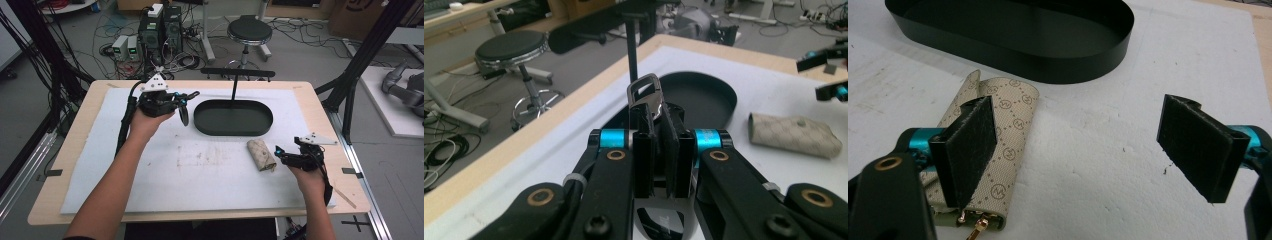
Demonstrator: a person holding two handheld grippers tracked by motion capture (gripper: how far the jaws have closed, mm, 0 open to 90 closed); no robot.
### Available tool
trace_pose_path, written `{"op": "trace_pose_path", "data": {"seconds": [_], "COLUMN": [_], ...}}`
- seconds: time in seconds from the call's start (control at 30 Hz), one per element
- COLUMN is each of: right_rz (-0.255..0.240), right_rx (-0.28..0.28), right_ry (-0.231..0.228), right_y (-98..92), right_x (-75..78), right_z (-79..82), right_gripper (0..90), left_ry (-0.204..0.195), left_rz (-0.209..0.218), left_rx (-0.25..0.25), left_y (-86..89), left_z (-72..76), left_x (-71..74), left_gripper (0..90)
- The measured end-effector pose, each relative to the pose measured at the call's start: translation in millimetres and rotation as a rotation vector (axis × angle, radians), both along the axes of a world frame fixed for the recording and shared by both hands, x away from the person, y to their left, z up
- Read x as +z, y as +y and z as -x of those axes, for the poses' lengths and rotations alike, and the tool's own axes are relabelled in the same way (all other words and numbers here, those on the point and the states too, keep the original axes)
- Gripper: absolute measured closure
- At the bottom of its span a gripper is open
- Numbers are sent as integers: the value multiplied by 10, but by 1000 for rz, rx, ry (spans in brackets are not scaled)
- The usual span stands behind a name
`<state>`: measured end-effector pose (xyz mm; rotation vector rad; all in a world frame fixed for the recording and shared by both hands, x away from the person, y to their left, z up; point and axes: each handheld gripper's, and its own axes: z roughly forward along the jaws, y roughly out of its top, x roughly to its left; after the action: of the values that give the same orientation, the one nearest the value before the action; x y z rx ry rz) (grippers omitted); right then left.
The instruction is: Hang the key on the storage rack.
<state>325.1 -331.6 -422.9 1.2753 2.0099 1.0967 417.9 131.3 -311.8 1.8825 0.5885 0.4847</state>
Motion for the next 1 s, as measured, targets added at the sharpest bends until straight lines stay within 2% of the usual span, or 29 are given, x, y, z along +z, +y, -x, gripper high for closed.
{"op": "trace_pose_path", "data": {"seconds": [0.3,0.5,0.8,1.0], "right_rz": [1,-6,-8,-10], "right_rx": [-7,-14,-15,-19], "right_ry": [0,0,3,5], "right_y": [-36,-64,-79,-93], "right_x": [-13,-13,-23,-28], "right_z": [9,17,11,13], "right_gripper": [167,167,167,167], "left_ry": [-10,0,8,18], "left_rz": [3,-9,-21,-56], "left_rx": [27,41,60,68], "left_y": [-179,-271,-392,-492], "left_z": [-269,-418,-546,-588], "left_x": [127,167,150,58], "left_gripper": [838,839,838,837]}}
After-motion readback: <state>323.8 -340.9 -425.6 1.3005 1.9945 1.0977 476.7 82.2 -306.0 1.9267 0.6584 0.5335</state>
